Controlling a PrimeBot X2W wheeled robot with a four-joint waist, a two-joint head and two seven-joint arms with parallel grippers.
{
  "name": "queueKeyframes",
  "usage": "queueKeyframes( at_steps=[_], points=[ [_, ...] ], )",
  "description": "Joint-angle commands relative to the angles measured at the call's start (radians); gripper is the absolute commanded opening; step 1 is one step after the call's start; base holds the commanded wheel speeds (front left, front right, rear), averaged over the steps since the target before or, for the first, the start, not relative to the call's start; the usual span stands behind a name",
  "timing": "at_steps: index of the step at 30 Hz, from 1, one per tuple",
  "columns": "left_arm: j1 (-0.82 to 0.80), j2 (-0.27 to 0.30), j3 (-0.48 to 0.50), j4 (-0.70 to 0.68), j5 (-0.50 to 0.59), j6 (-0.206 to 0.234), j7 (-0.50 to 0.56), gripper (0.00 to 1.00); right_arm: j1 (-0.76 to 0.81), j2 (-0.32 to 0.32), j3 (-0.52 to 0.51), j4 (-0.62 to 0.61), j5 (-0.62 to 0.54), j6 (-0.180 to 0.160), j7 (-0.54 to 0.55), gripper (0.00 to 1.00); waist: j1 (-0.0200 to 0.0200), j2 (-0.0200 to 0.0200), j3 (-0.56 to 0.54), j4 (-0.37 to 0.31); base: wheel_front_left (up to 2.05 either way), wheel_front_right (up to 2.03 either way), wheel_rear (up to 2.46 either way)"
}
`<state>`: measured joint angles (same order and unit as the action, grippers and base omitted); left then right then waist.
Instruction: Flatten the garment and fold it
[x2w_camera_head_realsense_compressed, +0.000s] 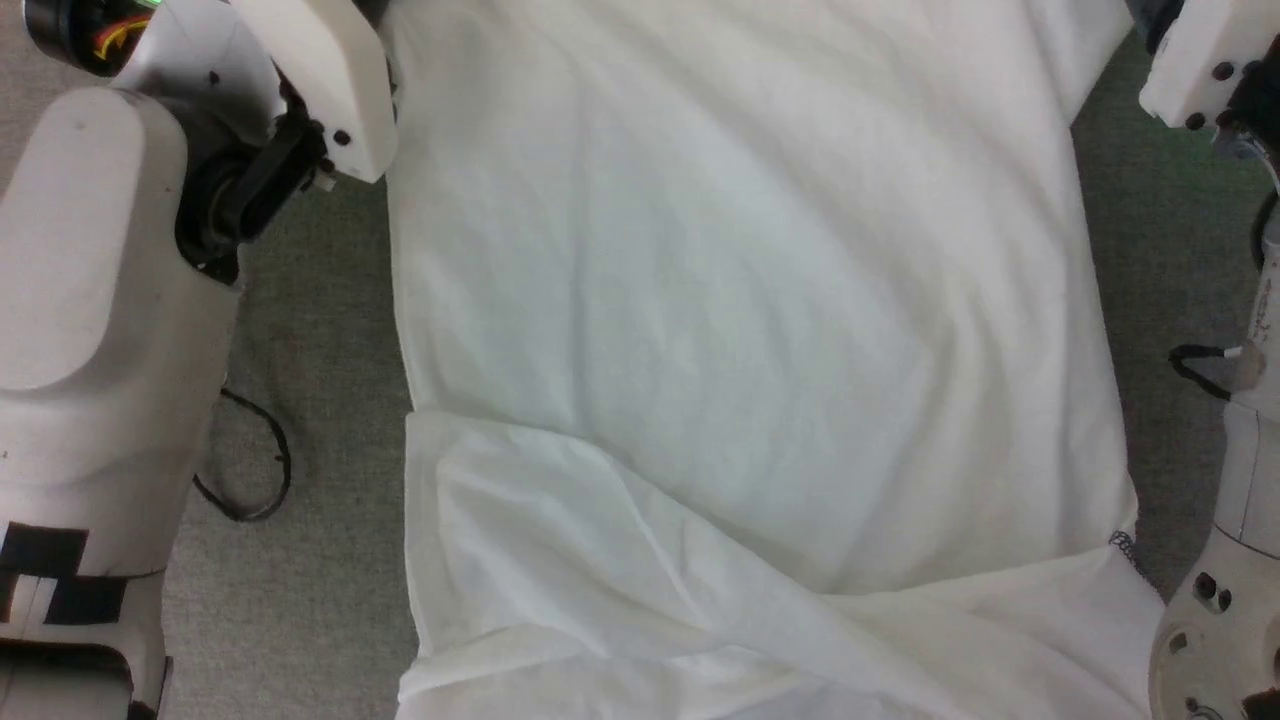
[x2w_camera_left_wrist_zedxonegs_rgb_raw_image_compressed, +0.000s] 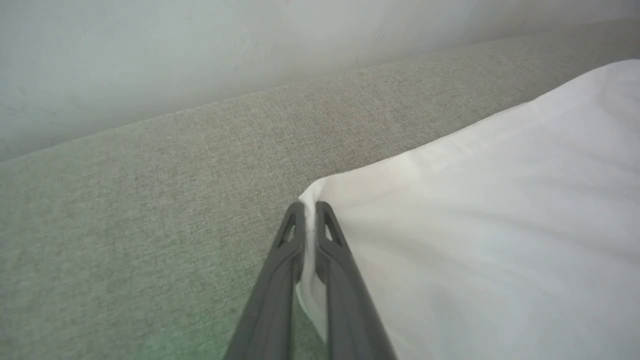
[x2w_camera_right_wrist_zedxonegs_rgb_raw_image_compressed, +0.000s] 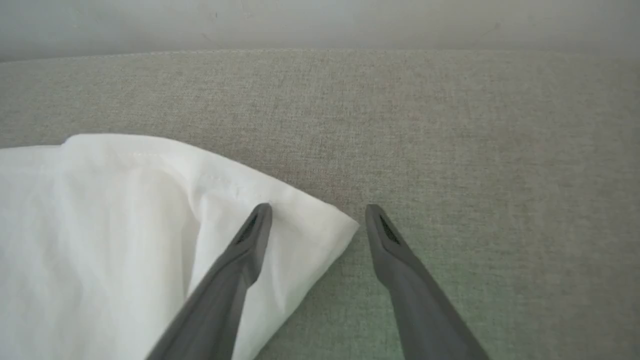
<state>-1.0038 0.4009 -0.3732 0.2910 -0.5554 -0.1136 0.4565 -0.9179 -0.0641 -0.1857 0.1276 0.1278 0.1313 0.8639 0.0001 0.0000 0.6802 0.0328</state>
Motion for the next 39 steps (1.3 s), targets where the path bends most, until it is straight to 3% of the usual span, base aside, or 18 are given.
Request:
queueKeyframes(
  at_steps=[1, 9, 10, 11, 12, 17, 28, 39],
  points=[
    [-0.018, -0.005, -0.006, 0.010, -0.007, -0.005, -0.008, 0.00, -0.006, 0.005, -0.004, 0.006, -0.007, -0.001, 0.014, 1.00, -0.0001, 0.0000, 0.013, 0.014, 0.00, 0.00, 0.00],
    [-0.037, -0.004, -0.025, 0.035, -0.020, -0.010, -0.018, 0.00, 0.019, 0.013, -0.037, 0.020, 0.000, -0.001, 0.096, 1.00, -0.0001, 0.0000, 0.019, 0.022, 0.00, 0.00, 0.00],
    [-0.040, -0.004, -0.027, 0.039, -0.022, -0.010, -0.020, 0.00, 0.020, 0.013, -0.036, 0.022, 0.006, -0.001, 0.095, 0.76, -0.0001, 0.0000, 0.019, 0.022, 0.00, 0.00, 0.00],
    [-0.042, -0.004, -0.029, 0.043, -0.023, -0.011, -0.023, 0.00, 0.020, 0.013, -0.036, 0.025, 0.013, -0.001, 0.092, 0.32, -0.0001, 0.0000, 0.018, 0.022, 0.00, 0.00, 0.00],
    [-0.044, -0.003, -0.032, 0.047, -0.025, -0.011, -0.025, 0.00, 0.019, 0.014, -0.037, 0.027, 0.020, -0.001, 0.084, 0.00, -0.0001, 0.0000, 0.016, 0.021, 0.00, 0.00, 0.00],
    [-0.054, -0.006, -0.028, 0.059, -0.032, -0.012, -0.075, 0.00, 0.000, 0.014, -0.027, 0.034, 0.031, -0.001, 0.003, 0.00, -0.0001, 0.0000, -0.004, 0.013, 0.00, 0.00, 0.00],
    [-0.092, -0.007, 0.042, 0.083, 0.001, 0.015, -0.332, 0.00, -0.079, 0.014, -0.018, 0.072, 0.043, -0.001, -0.277, 0.00, -0.0001, 0.0000, -0.080, 0.005, 0.00, 0.00, 0.00],
    [-0.038, 0.008, 0.053, 0.069, 0.008, 0.010, -0.471, 0.00, -0.040, -0.011, 0.049, 0.082, 0.092, -0.001, -0.373, 0.00, -0.0001, 0.0000, -0.175, 0.010, 0.00, 0.00, 0.00]
  ],
)
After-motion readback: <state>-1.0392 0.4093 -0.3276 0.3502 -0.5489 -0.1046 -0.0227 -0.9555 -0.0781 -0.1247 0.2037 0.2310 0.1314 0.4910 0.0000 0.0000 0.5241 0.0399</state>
